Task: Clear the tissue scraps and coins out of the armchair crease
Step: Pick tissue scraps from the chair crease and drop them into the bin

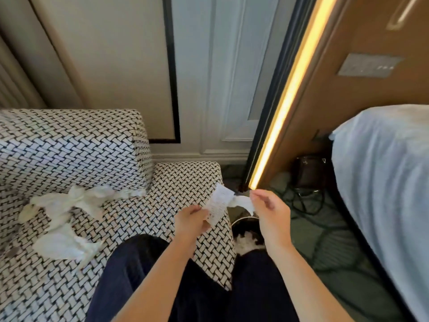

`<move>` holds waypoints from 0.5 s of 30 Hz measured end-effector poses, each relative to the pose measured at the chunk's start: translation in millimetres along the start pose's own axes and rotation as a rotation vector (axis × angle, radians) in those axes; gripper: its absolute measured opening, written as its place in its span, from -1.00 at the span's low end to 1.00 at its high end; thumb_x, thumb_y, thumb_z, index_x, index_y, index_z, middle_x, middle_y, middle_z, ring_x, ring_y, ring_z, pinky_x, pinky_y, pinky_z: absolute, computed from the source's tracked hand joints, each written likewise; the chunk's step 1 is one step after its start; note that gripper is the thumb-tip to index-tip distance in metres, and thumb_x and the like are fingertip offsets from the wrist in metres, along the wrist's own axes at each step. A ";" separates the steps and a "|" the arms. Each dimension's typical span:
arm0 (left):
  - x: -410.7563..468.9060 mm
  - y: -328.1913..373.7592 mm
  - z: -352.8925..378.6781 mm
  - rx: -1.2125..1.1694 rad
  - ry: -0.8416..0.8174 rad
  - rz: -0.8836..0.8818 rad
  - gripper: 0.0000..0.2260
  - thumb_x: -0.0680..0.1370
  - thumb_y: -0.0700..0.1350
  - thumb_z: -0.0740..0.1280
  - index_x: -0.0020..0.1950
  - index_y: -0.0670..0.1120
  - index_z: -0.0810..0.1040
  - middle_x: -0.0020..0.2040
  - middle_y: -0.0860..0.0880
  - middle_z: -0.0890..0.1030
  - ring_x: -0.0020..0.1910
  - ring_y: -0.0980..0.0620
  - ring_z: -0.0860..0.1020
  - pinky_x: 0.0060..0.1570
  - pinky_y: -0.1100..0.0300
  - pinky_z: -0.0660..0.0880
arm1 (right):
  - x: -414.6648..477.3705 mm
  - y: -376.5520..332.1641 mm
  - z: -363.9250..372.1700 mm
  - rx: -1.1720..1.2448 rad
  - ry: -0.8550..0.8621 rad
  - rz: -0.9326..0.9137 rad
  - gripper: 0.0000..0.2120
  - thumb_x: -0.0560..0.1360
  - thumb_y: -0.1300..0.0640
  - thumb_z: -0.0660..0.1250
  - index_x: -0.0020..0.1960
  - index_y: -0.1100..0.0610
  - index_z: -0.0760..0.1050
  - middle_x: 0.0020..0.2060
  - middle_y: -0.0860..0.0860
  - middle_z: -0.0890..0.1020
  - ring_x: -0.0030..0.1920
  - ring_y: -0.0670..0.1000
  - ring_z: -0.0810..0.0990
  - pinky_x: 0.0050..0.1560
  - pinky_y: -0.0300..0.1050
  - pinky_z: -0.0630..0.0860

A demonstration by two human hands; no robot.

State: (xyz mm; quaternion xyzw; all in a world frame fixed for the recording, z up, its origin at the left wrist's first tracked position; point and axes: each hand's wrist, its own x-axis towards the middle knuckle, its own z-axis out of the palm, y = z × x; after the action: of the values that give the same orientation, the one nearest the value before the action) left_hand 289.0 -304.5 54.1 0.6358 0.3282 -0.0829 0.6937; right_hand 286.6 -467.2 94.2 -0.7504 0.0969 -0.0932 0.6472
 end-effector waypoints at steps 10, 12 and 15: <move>4.8 -35.1 83.0 0.119 -0.073 -0.121 -0.91 0.52 -0.29 0.29 -0.10 -0.13 0.53 -0.07 -0.14 0.61 -0.11 -0.04 0.60 -0.22 0.19 0.57 | 7.7 48.1 -88.5 0.192 0.225 0.373 -0.90 0.49 0.26 0.36 -0.09 0.10 0.61 -0.03 0.03 0.65 0.02 -0.03 0.61 0.08 -0.14 0.51; 2.3 -32.3 96.9 0.108 -0.096 -0.177 -0.97 0.52 -0.25 0.33 -0.09 -0.14 0.54 -0.15 -0.10 0.60 -0.17 -0.02 0.57 -0.23 0.19 0.52 | 9.8 53.4 -98.8 0.247 0.256 0.421 -0.91 0.48 0.29 0.36 -0.09 0.14 0.61 -0.02 0.07 0.65 0.02 0.00 0.61 0.08 -0.15 0.50; -3.9 -25.3 110.9 0.143 -0.207 -0.266 -0.79 0.52 -0.10 0.37 0.11 -0.14 0.52 0.02 -0.05 0.57 -0.01 -0.02 0.54 -0.24 0.15 0.45 | 9.8 56.0 -105.8 0.318 0.271 0.467 -0.91 0.46 0.33 0.37 -0.09 0.17 0.59 -0.04 0.11 0.65 -0.01 0.01 0.61 0.13 -0.11 0.50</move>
State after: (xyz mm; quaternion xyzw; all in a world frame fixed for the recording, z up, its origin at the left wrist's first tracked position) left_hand 311.4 -414.0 32.7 0.6225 0.3295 -0.2621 0.6597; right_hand 266.6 -578.7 54.3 -0.5778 0.3361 -0.0555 0.7416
